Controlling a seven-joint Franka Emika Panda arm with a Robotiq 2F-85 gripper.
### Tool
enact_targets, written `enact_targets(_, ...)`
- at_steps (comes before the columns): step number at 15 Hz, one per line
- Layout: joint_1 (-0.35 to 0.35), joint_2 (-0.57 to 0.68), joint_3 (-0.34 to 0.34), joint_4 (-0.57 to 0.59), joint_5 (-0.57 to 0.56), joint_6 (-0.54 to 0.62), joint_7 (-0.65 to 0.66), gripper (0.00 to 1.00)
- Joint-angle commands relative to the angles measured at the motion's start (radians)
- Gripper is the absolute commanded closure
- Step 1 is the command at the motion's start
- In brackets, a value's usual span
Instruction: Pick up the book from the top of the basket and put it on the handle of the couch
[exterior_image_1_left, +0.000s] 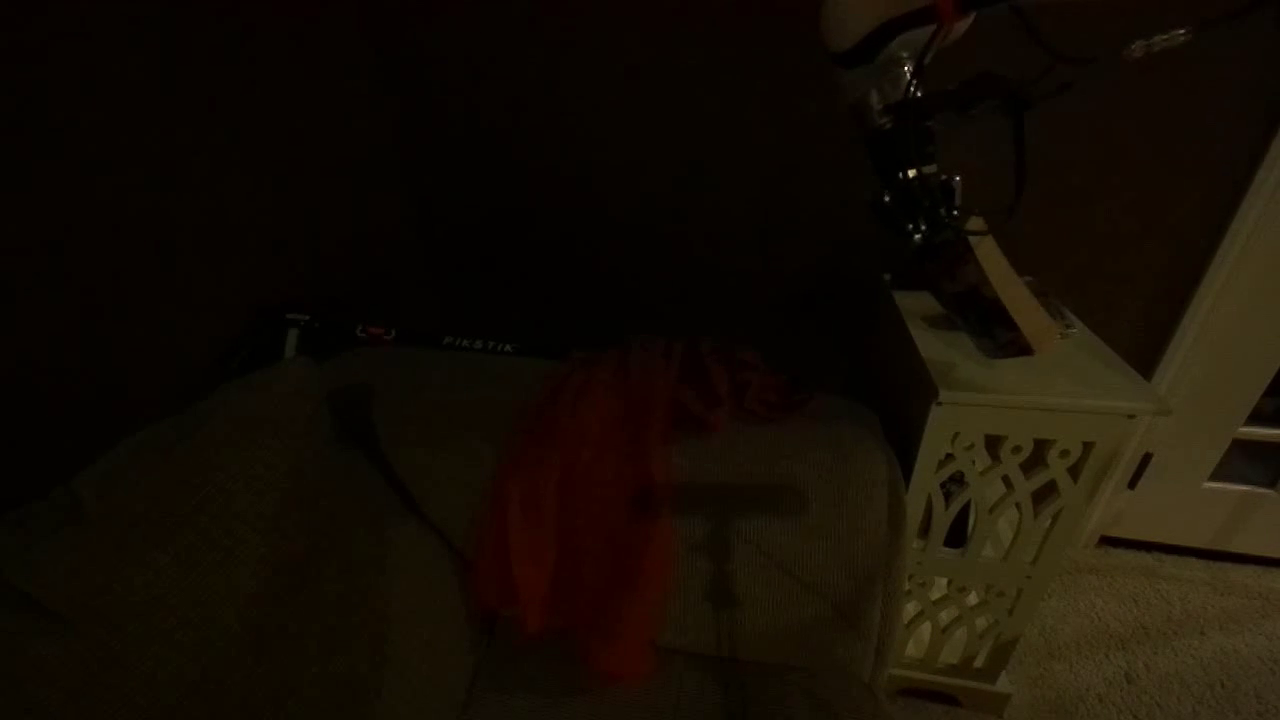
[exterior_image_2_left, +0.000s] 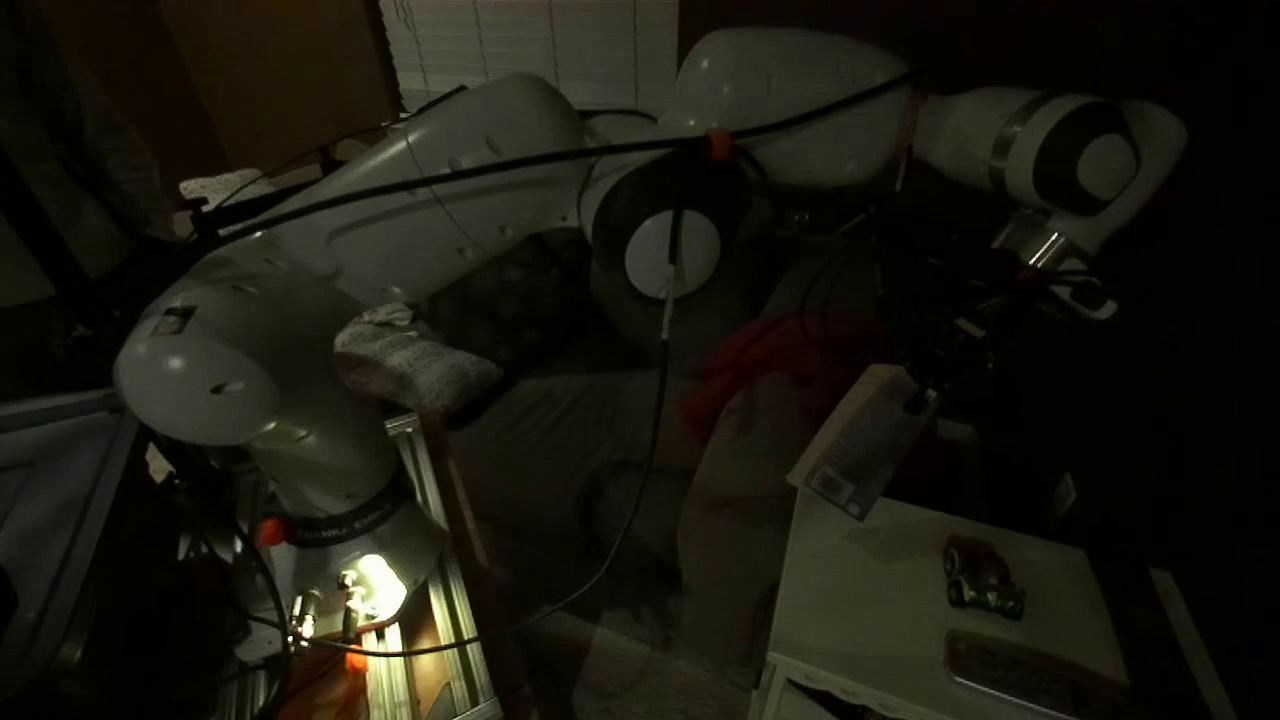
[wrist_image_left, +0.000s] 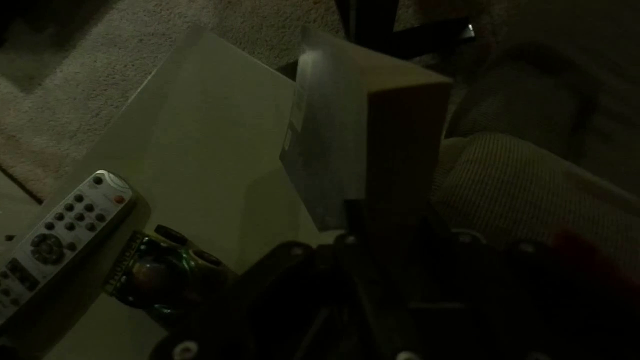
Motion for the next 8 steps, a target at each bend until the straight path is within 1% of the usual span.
enact_targets(1, -0.062, -0.002, 0.066, 0.015, 0.128, -0.021, 0.009, 0.93)
enact_targets(8, -0.186, 0.041, 0.159, 0.014, 0.355, -0.029, 0.023, 0.93)
